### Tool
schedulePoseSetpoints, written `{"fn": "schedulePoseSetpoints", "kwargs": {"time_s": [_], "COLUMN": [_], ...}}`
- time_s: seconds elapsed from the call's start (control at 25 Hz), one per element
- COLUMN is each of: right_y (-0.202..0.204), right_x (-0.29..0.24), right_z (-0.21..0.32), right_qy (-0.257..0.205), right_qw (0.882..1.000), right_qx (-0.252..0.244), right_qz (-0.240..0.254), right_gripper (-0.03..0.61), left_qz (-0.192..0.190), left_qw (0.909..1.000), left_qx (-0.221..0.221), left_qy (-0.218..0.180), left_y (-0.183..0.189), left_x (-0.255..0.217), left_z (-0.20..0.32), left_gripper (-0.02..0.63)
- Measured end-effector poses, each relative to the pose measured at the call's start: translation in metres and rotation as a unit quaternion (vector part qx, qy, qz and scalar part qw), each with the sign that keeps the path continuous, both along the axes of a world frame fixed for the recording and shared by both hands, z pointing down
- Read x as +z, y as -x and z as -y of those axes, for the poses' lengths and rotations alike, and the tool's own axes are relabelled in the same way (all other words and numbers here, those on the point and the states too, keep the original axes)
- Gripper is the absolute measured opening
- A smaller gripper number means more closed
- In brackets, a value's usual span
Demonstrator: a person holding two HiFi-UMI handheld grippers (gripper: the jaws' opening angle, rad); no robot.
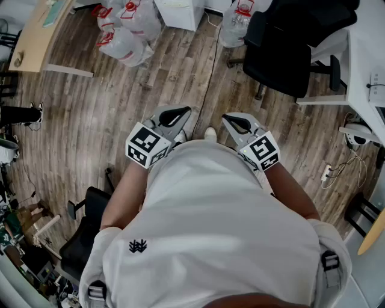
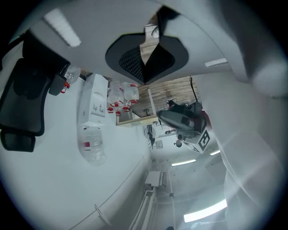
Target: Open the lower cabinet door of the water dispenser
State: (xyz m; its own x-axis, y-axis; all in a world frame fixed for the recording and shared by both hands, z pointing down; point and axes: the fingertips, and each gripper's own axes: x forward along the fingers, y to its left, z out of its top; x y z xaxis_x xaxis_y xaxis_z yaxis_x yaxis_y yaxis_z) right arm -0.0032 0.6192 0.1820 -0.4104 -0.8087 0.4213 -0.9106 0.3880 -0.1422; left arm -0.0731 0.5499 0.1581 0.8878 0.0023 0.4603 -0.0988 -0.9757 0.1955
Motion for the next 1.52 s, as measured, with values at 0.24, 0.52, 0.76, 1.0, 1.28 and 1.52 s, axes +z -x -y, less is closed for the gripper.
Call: {"fn": "schedulePoseSetpoints", "kwargs": {"time_s": [0.24, 0.52, 0.76, 1.0, 1.28, 1.52], "right_y": [0.009, 0.021, 0.028, 0.044, 0.08, 0.086], "right_x": [0.008, 0.01, 0.016, 0.02, 0.022, 0.029], "right_z": [-0.006, 0.018, 0.079, 0.167, 0.264, 0.307], "right_qy": [0.004, 0.002, 0.018, 0.029, 0.045, 0.063], "right_qw": [1.0, 0.999, 1.0, 0.997, 0.992, 0.991], "right_qx": [-0.021, -0.024, 0.01, 0.069, 0.116, 0.115], "right_qz": [0.001, 0.026, 0.019, -0.012, -0.014, -0.019], "right_gripper": [0.0, 0.0, 0.002, 0.016, 0.031, 0.031], "left_qz": [0.002, -0.002, -0.018, -0.027, -0.006, -0.021], "left_qw": [0.9997, 0.9995, 0.9998, 0.9993, 0.9967, 0.9973], "left_qx": [-0.022, -0.032, -0.012, 0.026, 0.078, 0.071], "left_qy": [-0.006, 0.0, -0.001, -0.003, -0.024, 0.002], "left_y": [0.014, 0.029, 0.042, 0.062, 0.107, 0.105], "left_x": [-0.001, 0.004, 0.009, 0.013, 0.013, 0.024], "left_z": [-0.004, 0.01, 0.072, 0.174, 0.281, 0.328], "left_gripper": [0.057, 0.057, 0.058, 0.058, 0.06, 0.06]}}
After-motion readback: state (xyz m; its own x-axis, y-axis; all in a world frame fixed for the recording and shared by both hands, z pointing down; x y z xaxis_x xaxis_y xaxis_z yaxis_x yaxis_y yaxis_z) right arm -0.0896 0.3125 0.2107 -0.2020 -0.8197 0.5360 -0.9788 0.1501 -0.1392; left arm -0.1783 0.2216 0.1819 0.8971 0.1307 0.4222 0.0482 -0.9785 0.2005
